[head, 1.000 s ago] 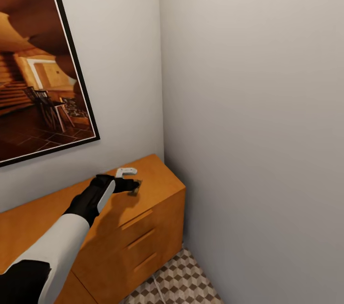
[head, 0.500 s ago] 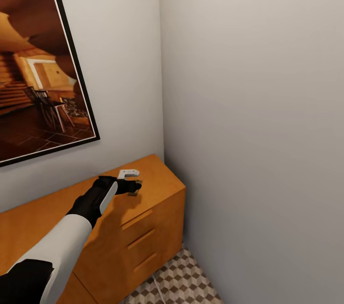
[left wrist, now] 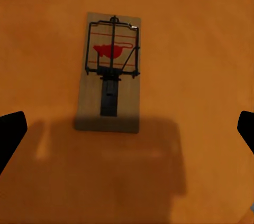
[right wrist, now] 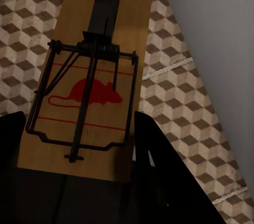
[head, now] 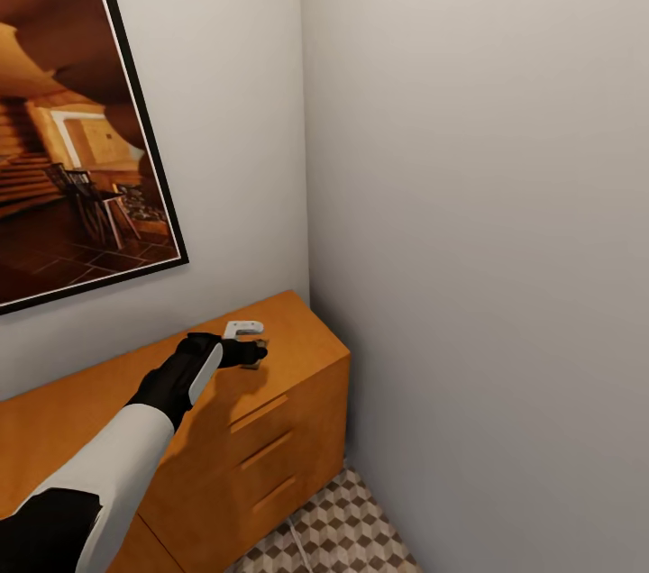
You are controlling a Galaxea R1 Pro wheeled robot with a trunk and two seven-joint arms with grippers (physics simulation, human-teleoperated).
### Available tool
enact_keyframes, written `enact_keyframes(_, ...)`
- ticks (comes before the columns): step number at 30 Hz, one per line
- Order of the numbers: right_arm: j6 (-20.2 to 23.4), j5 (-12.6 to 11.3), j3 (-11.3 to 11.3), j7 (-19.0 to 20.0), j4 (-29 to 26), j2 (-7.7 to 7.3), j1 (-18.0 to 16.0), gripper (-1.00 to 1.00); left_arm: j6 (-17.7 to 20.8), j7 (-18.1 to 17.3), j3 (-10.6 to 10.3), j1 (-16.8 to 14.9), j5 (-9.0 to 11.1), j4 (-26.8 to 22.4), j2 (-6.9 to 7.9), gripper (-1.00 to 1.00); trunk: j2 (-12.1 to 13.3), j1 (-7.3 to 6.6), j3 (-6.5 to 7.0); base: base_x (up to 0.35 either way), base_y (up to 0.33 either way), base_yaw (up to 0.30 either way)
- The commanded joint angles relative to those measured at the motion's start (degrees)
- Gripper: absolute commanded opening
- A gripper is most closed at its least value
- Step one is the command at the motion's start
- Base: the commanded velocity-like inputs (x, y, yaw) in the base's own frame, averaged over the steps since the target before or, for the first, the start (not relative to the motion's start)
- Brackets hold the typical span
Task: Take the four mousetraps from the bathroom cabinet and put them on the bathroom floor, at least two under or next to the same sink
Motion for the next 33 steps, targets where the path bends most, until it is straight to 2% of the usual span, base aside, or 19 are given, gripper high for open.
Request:
enact_keyframes(1, -0.11, 0.21, 0.33, -0.36, 0.07, 0.02, -0.06, -1.0, 0.26, 0.21, -0.28, -0.05, 0.54, -0.06, 0.08, 1.0, -0.13, 0.04, -0.13, 0.0, 0.0, 0.0)
enact_keyframes(33, -0.11, 0.21, 0.37, -0.35, 0.07, 0.02, -0.06, -1.0, 0.32, 0.09, -0.31, -0.05, 0.56, 0.02, 0.1, 1.0, -0.13, 0.04, -0.13, 0.025, 0.0, 0.0)
